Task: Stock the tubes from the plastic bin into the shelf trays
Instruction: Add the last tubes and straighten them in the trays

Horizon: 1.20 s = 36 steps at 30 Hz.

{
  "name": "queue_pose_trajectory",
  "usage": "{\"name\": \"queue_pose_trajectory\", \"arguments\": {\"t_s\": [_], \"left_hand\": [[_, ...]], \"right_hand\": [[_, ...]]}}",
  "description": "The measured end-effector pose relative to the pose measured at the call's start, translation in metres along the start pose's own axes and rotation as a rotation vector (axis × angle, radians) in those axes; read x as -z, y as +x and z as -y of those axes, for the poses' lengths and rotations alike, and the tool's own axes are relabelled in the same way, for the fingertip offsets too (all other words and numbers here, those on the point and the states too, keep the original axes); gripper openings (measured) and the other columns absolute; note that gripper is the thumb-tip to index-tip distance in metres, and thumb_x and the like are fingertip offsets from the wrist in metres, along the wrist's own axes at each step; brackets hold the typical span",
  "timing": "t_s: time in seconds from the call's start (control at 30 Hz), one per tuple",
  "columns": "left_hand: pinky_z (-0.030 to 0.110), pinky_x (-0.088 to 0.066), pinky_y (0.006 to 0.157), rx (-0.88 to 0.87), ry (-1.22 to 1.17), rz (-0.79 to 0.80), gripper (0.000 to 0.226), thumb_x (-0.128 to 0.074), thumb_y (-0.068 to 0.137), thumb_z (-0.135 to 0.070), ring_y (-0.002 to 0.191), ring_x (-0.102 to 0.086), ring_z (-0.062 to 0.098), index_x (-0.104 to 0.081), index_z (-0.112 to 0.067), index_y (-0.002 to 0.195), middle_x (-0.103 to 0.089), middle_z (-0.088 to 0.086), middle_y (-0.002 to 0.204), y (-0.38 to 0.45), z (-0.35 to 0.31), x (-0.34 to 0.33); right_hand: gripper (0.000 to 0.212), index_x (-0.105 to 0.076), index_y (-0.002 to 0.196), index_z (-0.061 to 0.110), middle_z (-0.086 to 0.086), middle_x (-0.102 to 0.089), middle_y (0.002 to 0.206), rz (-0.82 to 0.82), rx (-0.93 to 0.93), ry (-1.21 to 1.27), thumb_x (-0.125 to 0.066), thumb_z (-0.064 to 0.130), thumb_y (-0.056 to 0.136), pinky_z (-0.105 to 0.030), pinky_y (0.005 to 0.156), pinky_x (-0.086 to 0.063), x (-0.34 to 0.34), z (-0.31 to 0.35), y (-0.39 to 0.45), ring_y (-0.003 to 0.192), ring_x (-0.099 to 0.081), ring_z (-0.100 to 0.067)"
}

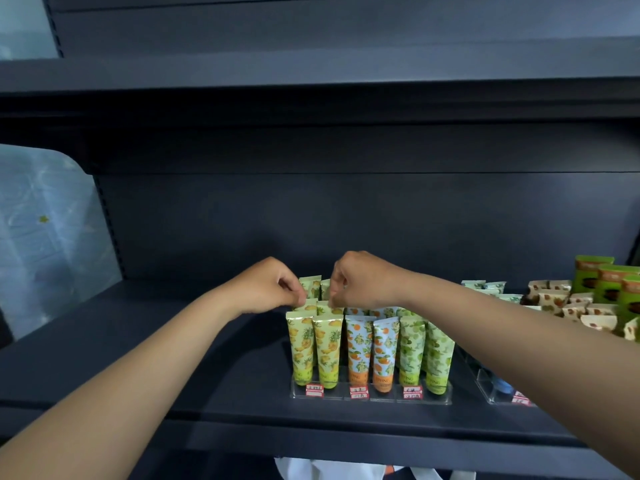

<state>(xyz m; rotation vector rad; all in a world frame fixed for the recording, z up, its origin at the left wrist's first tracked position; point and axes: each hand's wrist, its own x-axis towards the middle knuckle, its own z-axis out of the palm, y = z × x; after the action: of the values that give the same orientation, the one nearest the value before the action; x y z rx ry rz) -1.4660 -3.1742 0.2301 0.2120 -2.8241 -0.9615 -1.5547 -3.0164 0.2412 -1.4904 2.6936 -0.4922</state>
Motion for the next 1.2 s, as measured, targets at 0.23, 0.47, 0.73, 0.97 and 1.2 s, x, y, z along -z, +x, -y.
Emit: {"name": "queue_pose_trajectory", "arguments": {"t_s": [0.23,0.47,0.73,0.97,1.2], "left_hand": [[0.009,-0.04,0.072,0.011,-0.012,0.015,0.006,-0.07,0.082,-0.02,0.08,-0.06,-0.006,-0.076,-0.018,0.083,-0.067,-0.02,0.076,0.004,0.0,0.001],[0.024,-0.046,0.082,0.055,-0.003,-0.085,0.016,-0.067,0.084,-0.026,0.093,-0.062,0.008,-0.076,-0.015,0.076,-0.072,-0.006,0.091,0.015,0.002,0.005],[0.028,-0.047,0.088,0.124,0.092,-0.02,0.019,-0.074,0.077,-0.033,0.094,-0.062,0.01,-0.077,-0.015,0.078,-0.073,-0.001,0.091,0.035,-0.002,-0.001],[0.025,-0.046,0.088,0.119,0.086,-0.007,0.008,-0.074,0.076,-0.017,0.095,-0.063,0.011,-0.077,-0.012,0.082,-0.073,-0.001,0.091,0.039,-0.003,-0.003],[0.019,-0.041,0.079,0.08,0.07,-0.023,0.006,-0.071,0.079,-0.013,0.084,-0.06,0.004,-0.076,-0.014,0.08,-0.068,-0.012,0.075,0.039,0.001,-0.005]], "right_hand": [[0.018,-0.074,0.088,0.009,0.0,-0.07,0.097,0.01,0.001,0.024,-0.07,0.025,0.082,-0.024,0.075,-0.049,0.002,-0.003,0.0,0.091,-0.063,-0.012],[0.012,-0.075,0.084,0.007,0.002,-0.072,0.093,-0.068,-0.017,0.068,-0.067,0.016,0.083,-0.021,0.07,-0.051,0.013,-0.007,0.008,0.081,-0.063,-0.008],[0.014,-0.075,0.09,0.01,-0.001,-0.072,0.096,-0.017,-0.05,0.019,-0.068,0.02,0.083,-0.028,0.081,-0.053,0.007,-0.009,0.021,0.09,-0.065,-0.014],[0.01,-0.074,0.089,0.014,0.002,-0.071,0.096,0.0,-0.049,0.015,-0.069,0.019,0.083,-0.022,0.073,-0.046,0.004,-0.007,0.027,0.083,-0.061,-0.009],[0.013,-0.073,0.09,0.01,0.0,-0.071,0.095,0.014,-0.059,0.022,-0.07,0.02,0.082,-0.025,0.073,-0.05,0.002,-0.006,0.026,0.085,-0.064,-0.014]]}}
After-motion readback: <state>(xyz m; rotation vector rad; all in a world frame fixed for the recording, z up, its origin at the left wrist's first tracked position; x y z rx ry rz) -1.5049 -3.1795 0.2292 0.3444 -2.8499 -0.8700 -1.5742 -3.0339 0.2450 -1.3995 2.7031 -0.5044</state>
